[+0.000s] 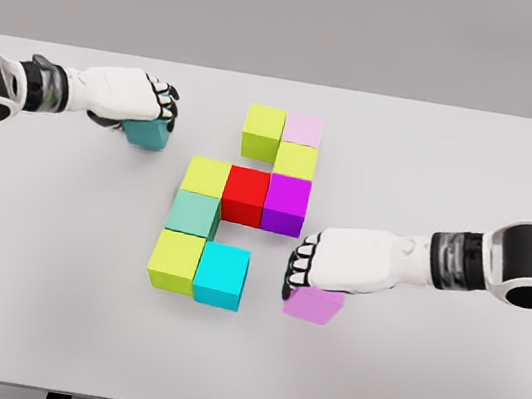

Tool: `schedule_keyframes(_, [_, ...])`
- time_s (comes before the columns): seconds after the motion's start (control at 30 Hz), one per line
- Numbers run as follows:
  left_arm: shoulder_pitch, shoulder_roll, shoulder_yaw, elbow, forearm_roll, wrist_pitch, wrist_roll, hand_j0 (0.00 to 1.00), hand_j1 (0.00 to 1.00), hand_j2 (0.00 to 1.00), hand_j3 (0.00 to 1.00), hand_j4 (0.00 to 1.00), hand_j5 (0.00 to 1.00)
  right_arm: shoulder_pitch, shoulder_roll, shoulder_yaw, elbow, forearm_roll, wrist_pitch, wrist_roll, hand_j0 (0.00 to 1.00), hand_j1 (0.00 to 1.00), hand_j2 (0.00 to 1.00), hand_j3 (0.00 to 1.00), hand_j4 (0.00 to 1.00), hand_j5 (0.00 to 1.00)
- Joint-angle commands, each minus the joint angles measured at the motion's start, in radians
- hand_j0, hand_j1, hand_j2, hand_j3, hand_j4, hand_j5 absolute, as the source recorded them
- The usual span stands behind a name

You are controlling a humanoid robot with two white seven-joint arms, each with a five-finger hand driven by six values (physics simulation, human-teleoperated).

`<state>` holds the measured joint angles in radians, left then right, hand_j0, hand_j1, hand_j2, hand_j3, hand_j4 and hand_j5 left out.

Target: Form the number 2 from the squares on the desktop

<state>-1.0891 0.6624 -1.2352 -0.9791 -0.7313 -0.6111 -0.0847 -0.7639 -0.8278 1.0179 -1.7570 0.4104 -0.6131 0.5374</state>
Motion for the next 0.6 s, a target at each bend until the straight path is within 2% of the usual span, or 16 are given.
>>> schedule_keyframes(0.0, [0.0, -0.026, 0.01, 0.033, 0.006, 0.0, -0.001, 0.69, 0.69, 0.69, 0.69, 0.69, 0.69, 0.0, 0.009, -0.004, 0.002, -0.005, 0.002, 0.01, 0.68, 0.68, 0.68, 0.68, 0.68, 0.68])
schedule_keyframes(0.13, [-0.029, -0.073, 0.01, 0.103, 0.006, 0.0, -0.001, 0.69, 0.69, 0.69, 0.69, 0.69, 0.69, 0.002, 0.007, -0.005, 0.001, 0.01, 0.002, 0.009, 0.98, 0.98, 0.98, 0.98, 0.98, 0.98])
schedule_keyframes(0.4, [-0.071, -0.156, 0.008, 0.191, 0.003, 0.0, -0.001, 0.69, 0.69, 0.69, 0.69, 0.69, 0.69, 0.003, -0.004, -0.008, -0.001, 0.005, 0.002, 0.009, 0.99, 0.99, 0.99, 0.99, 0.99, 0.99])
schedule_keyframes(0.5, [-0.081, -0.179, 0.01, 0.215, 0.003, 0.0, -0.001, 0.69, 0.69, 0.69, 0.69, 0.69, 0.69, 0.003, -0.05, -0.033, -0.009, -0.018, 0.002, 0.001, 0.99, 0.99, 0.99, 0.99, 0.99, 0.99])
schedule_keyframes(0.57, [-0.086, -0.199, 0.008, 0.237, 0.003, 0.0, -0.001, 0.69, 0.69, 0.69, 0.69, 0.69, 0.69, 0.003, -0.094, -0.07, -0.009, -0.085, 0.002, 0.001, 0.99, 0.99, 0.99, 0.99, 0.99, 0.99])
